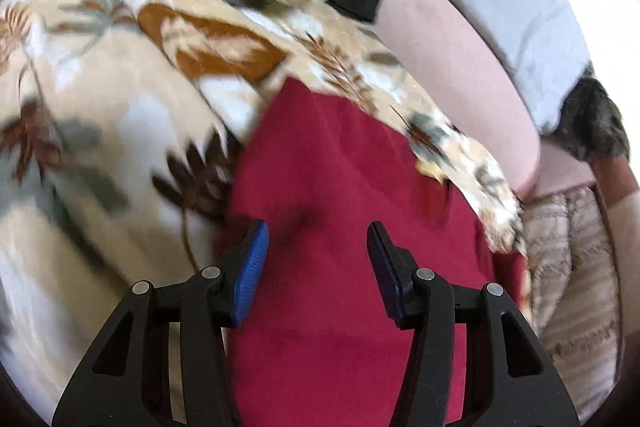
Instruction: Fold small clothes
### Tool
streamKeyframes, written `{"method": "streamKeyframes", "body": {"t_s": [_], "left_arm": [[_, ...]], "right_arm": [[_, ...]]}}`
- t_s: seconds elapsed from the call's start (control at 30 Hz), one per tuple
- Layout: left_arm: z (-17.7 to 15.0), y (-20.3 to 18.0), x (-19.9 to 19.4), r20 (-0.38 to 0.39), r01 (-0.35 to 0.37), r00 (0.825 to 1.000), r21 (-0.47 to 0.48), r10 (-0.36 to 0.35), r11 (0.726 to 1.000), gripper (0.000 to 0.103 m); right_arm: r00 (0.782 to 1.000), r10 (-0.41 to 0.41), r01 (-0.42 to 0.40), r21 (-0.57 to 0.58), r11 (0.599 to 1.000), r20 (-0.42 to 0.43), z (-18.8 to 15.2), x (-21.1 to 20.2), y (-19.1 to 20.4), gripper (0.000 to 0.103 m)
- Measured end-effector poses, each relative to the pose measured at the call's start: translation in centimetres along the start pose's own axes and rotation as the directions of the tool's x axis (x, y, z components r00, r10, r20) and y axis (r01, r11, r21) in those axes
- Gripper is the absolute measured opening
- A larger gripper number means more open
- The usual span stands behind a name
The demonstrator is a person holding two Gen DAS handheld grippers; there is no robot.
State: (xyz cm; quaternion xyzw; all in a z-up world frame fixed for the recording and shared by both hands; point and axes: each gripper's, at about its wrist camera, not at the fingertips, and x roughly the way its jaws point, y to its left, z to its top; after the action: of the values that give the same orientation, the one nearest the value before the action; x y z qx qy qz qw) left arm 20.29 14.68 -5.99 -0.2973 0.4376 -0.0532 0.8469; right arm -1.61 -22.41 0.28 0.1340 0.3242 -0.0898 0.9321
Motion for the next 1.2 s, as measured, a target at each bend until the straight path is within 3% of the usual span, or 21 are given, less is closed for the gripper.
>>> {"method": "streamKeyframes", "body": {"t_s": [0.07, 0.13, 0.2, 0.23, 0.3, 0.33, 0.43, 0.47, 0.53, 0.57, 0.63, 0.67, 0.8, 0.93, 1.0, 1.03, 1.1, 1.13, 1.17, 1.2], "left_arm": [[-2.0, 0.3, 0.5, -0.093, 0.029, 0.995, -0.052, -0.034, 0.998, 0.061], [-3.3, 1.1, 1.1, -0.174, 0.049, 0.982, -0.118, -0.070, 0.992, 0.060], [-3.8, 1.7, 0.3, -0.135, 0.074, 0.986, -0.174, -0.098, 0.982, 0.060], [-3.9, 2.0, -0.1, -0.116, 0.080, 0.988, -0.208, -0.106, 0.975, 0.060], [-4.3, 2.5, -0.3, -0.080, 0.099, 0.989, -0.258, -0.124, 0.961, 0.060], [-4.5, 2.6, -0.1, -0.059, 0.106, 0.990, -0.262, -0.126, 0.959, 0.060], [-4.9, 2.3, -0.1, -0.020, 0.101, 0.994, -0.236, -0.109, 0.966, 0.060], [-5.0, 1.9, 0.0, -0.013, 0.089, 0.995, -0.225, -0.095, 0.970, 0.062], [-5.2, 1.1, 0.4, -0.001, 0.071, 0.997, -0.184, -0.073, 0.980, 0.068], [-5.2, 0.7, 0.6, 0.006, 0.068, 0.998, -0.165, -0.068, 0.984, 0.073], [-5.3, 0.1, 0.9, 0.004, 0.061, 0.998, -0.130, -0.061, 0.990, 0.079], [-5.3, -0.2, 1.1, -0.002, 0.050, 0.999, -0.116, -0.051, 0.992, 0.080], [-5.3, 0.1, 1.0, -0.005, 0.060, 0.998, -0.122, -0.061, 0.991, 0.080], [-5.3, 0.1, 1.1, -0.001, 0.059, 0.998, -0.127, -0.060, 0.990, 0.080], [-5.3, -0.3, 1.1, -0.001, 0.039, 0.999, -0.109, -0.040, 0.993, 0.080], [-5.4, -0.6, 1.1, 0.000, 0.025, 1.000, -0.095, -0.025, 0.995, 0.080], [-5.5, -1.2, 1.1, 0.009, -0.005, 1.000, -0.067, 0.005, 0.998, 0.080], [-5.5, -1.4, 1.0, 0.013, -0.016, 1.000, -0.057, 0.017, 0.998, 0.080], [-5.6, -1.7, 1.0, 0.020, -0.030, 0.999, -0.047, 0.031, 0.998, 0.080], [-5.6, -1.9, 0.7, 0.035, -0.041, 0.998, -0.035, 0.042, 0.999, 0.079]], "right_arm": [[1.000, 0.005, -0.005, -0.017, 1.000, -0.022, 0.1, 0.4, 0.3, 0.102], [0.997, 0.073, -0.075, -0.049, 0.996, -0.040, 1.1, 1.7, 1.6, 0.102], [0.989, 0.142, -0.148, -0.179, 0.973, -0.046, 2.6, 4.1, 4.6, 0.102], [0.985, 0.160, -0.173, -0.297, 0.939, -0.068, 3.2, 6.1, 7.2, 0.102], [0.977, 0.182, -0.211, -0.407, 0.889, -0.109, 3.6, 9.6, 10.3, 0.102], [0.973, 0.193, -0.228, -0.417, 0.880, -0.124, 3.9, 11.7, 11.5, 0.102], [0.976, 0.160, -0.201, -0.344, 0.917, -0.145, 3.9, 17.5, 11.8, 0.099], [0.971, 0.131, -0.192, -0.324, 0.926, -0.200, 3.5, 19.5, 11.6, 0.099], [0.936, 0.070, -0.180, -0.300, 0.937, -0.346, 2.0, 23.3, 10.9, 0.101], [0.949, 0.083, -0.181, -0.310, 0.933, -0.306, 2.2, 22.5, 11.0, 0.102], [0.948, 0.096, -0.193, -0.313, 0.930, -0.302, 2.9, 20.9, 11.0, 0.100], [0.953, 0.123, -0.207, -0.299, 0.931, -0.278, 3.5, 19.3, 10.2, 0.094], [0.982, 0.126, -0.152, -0.190, 0.970, -0.142, 4.3, 14.3, 3.2, 0.093], [0.998, -0.026, 0.025, -0.006, 1.000, -0.061, 4.5, 12.7, -9.2, 0.093], [0.997, -0.055, 0.059, 0.088, 0.994, -0.054, 4.9, 12.2, -14.6, 0.093], [0.997, -0.061, 0.067, 0.131, 0.989, -0.052, 5.3, 12.1, -17.2, 0.089], [0.996, -0.045, 0.063, 0.253, 0.965, -0.076, 5.8, 12.3, -22.3, 0.069], [0.997, 0.017, 0.007, 0.297, 0.955, -0.079, 5.9, 12.5, -23.5, 0.054], [0.990, 0.106, -0.070, 0.339, 0.938, -0.089, 6.0, 13.2, -24.6, 0.051], [0.986, 0.135, -0.095, 0.351, 0.932, -0.093, 6.0, 13.5, -25.1, 0.050]]}}
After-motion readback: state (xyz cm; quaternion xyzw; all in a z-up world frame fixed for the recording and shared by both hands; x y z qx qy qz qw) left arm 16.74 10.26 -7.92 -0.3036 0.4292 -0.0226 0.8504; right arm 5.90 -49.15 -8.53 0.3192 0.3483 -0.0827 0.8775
